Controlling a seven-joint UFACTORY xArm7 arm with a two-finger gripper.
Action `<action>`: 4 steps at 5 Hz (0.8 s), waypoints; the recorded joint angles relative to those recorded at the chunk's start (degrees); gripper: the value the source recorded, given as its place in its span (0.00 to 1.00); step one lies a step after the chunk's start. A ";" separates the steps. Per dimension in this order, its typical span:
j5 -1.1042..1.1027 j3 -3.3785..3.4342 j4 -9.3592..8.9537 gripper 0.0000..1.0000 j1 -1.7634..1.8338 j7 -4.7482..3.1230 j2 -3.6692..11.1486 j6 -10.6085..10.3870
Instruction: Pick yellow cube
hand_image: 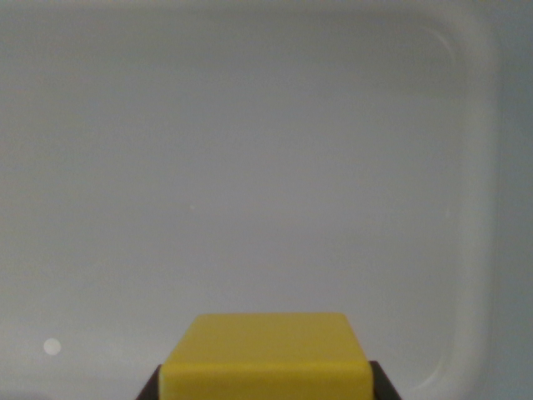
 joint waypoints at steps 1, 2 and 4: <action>0.00 0.00 0.00 1.00 0.00 0.00 0.00 0.00; -0.06 -0.01 0.77 1.00 0.01 0.07 -0.45 1.21; -0.11 -0.01 1.37 1.00 0.01 0.12 -0.80 2.16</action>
